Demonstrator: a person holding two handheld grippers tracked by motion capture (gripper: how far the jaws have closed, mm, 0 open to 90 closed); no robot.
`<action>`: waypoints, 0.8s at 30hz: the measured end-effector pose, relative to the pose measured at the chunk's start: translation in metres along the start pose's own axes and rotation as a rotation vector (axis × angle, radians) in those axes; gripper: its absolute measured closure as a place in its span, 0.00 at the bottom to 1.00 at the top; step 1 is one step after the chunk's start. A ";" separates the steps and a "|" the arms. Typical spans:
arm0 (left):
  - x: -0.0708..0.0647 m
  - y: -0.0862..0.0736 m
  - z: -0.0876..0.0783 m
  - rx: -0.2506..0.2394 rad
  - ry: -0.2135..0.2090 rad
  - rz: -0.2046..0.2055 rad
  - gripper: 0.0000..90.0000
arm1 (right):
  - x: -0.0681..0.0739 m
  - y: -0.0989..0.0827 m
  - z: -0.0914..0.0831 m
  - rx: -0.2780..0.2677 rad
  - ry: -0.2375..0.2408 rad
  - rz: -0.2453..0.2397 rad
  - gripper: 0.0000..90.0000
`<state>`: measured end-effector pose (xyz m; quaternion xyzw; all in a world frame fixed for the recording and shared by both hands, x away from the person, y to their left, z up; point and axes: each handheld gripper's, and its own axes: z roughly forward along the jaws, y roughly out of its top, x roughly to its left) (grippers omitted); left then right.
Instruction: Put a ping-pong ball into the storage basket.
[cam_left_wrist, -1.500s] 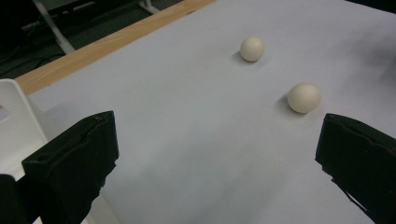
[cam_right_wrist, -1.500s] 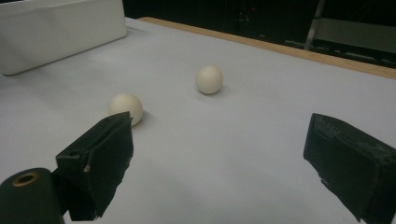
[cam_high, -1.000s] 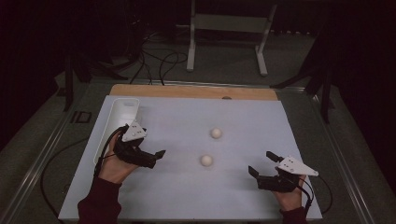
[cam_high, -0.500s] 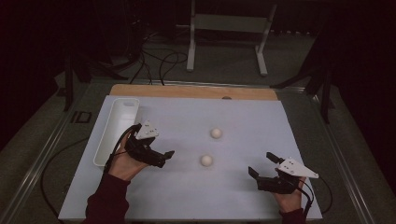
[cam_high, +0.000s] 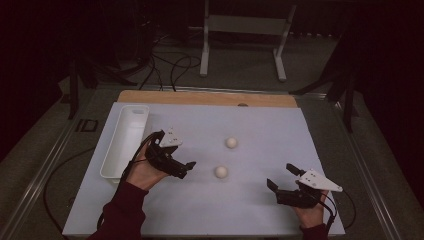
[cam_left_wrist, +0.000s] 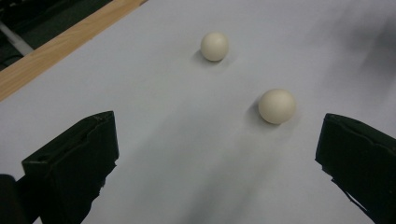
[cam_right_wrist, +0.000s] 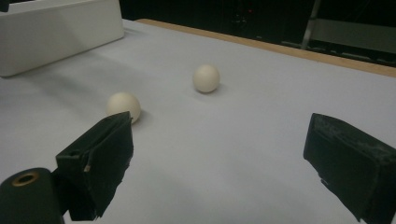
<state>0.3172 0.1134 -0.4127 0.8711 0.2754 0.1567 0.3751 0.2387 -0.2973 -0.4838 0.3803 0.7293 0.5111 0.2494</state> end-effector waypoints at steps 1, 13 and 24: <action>0.000 0.001 0.002 0.003 -0.001 0.004 0.00 | 0.000 0.000 0.000 0.001 0.000 0.001 0.09; -0.004 0.009 0.015 0.002 -0.030 0.023 0.00 | 0.000 0.000 0.000 0.002 -0.003 0.002 0.09; -0.010 0.013 0.031 0.006 -0.066 0.034 0.00 | -0.001 -0.001 0.000 0.003 -0.001 0.007 0.09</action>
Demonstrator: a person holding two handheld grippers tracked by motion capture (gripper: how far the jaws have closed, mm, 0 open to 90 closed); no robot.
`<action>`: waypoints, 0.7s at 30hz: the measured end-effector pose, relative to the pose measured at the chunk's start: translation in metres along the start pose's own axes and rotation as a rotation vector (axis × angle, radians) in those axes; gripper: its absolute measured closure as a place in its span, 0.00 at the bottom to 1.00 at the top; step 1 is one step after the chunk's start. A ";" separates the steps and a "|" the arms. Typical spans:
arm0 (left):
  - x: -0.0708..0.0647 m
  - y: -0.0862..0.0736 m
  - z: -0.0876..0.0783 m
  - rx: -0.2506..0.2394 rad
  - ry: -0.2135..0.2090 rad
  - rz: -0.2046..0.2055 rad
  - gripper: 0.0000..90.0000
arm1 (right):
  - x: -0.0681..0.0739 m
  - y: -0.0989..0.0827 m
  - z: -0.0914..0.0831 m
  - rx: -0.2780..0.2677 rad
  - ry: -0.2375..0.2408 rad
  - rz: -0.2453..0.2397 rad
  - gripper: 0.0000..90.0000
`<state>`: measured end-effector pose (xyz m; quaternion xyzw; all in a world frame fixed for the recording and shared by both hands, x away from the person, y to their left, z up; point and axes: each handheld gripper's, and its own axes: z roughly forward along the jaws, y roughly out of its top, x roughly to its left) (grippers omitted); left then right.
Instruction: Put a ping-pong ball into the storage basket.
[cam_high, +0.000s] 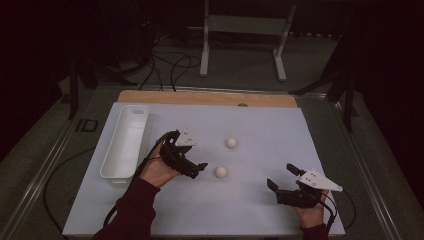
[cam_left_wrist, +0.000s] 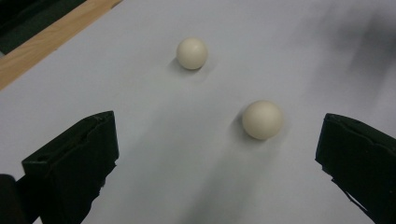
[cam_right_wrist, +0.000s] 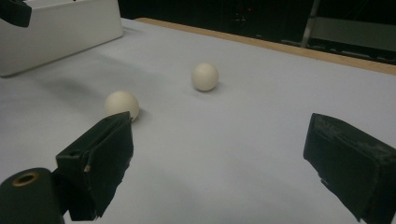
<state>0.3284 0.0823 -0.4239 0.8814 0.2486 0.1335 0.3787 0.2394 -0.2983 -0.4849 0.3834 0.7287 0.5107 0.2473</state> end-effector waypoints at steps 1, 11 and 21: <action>-0.001 0.001 0.001 0.001 -0.003 0.001 0.00 | 0.000 0.000 0.000 0.000 0.000 -0.001 0.09; -0.007 0.005 0.014 0.017 -0.025 0.013 0.00 | 0.000 0.000 0.000 0.002 0.001 -0.001 0.09; -0.012 0.009 0.026 0.036 -0.047 0.023 0.00 | 0.000 0.000 0.000 0.005 0.002 0.000 0.09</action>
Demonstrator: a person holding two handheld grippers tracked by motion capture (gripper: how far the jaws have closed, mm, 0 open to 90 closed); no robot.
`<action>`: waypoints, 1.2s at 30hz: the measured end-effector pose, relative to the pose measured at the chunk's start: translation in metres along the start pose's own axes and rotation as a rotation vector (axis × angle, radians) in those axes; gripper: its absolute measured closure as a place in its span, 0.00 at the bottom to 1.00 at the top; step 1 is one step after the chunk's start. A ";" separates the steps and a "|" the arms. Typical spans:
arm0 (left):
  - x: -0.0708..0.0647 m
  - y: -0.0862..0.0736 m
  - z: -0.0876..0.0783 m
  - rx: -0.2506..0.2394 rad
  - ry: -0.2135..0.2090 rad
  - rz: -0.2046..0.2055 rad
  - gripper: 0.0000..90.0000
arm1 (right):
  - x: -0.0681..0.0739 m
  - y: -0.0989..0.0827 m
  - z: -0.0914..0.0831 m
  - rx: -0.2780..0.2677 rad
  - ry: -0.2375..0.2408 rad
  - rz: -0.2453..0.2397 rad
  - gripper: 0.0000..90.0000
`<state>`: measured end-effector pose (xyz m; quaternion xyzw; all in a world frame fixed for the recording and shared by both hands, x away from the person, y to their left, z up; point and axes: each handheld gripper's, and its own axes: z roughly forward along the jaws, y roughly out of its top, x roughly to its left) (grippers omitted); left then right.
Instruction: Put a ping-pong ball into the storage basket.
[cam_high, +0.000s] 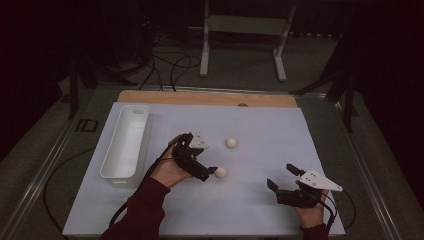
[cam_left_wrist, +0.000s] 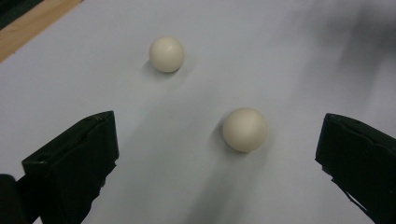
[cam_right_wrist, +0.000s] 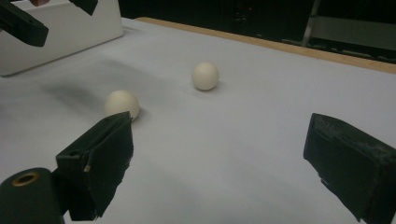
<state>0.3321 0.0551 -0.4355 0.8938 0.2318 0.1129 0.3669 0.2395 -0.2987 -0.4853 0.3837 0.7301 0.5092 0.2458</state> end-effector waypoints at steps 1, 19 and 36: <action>-0.001 0.001 0.003 0.005 -0.004 0.003 0.00 | 0.000 0.000 0.000 -0.001 0.001 0.001 0.09; -0.007 0.004 0.023 0.034 -0.036 0.005 0.00 | 0.000 0.000 0.000 0.001 0.002 -0.003 0.09; -0.012 0.007 0.043 0.086 -0.064 0.010 0.00 | 0.000 0.000 0.001 0.006 -0.002 -0.008 0.09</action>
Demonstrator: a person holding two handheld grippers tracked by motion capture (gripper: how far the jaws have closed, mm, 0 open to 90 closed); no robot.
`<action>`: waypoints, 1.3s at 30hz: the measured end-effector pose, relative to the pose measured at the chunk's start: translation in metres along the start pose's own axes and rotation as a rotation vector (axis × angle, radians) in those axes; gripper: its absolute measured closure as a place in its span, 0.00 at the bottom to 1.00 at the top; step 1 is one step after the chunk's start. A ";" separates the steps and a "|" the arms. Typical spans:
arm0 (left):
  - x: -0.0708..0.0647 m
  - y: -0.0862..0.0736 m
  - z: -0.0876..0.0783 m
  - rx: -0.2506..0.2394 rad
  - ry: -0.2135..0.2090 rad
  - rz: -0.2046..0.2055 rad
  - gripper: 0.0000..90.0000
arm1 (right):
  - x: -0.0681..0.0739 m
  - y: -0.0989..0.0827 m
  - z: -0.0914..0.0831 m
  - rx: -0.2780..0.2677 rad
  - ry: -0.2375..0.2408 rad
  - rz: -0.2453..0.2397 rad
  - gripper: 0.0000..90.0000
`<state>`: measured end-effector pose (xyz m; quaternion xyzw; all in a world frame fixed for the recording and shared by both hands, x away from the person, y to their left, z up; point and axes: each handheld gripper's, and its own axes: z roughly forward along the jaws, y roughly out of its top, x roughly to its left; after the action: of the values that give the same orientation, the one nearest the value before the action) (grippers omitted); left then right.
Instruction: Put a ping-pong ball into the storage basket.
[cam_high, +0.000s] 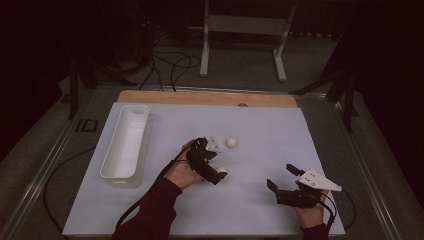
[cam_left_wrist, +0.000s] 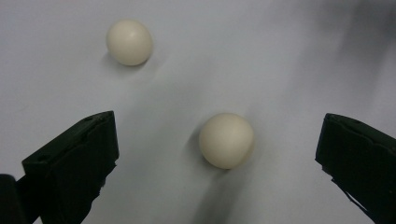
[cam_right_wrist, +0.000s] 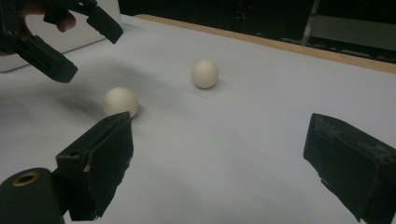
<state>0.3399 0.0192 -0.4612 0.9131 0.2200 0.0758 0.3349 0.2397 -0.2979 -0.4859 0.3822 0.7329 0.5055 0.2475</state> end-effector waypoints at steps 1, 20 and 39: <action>0.000 0.000 0.001 0.004 -0.005 0.000 0.00 | 0.000 0.000 0.000 0.000 -0.001 -0.001 0.09; 0.001 0.003 0.024 0.074 -0.030 -0.025 0.00 | 0.000 0.000 0.000 0.000 0.003 -0.003 0.09; 0.000 0.001 0.036 0.116 -0.034 -0.046 0.13 | 0.000 0.000 0.000 -0.004 0.008 0.000 0.09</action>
<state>0.3508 -0.0022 -0.4888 0.9268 0.2391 0.0399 0.2867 0.2398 -0.2985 -0.4856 0.3798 0.7330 0.5084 0.2450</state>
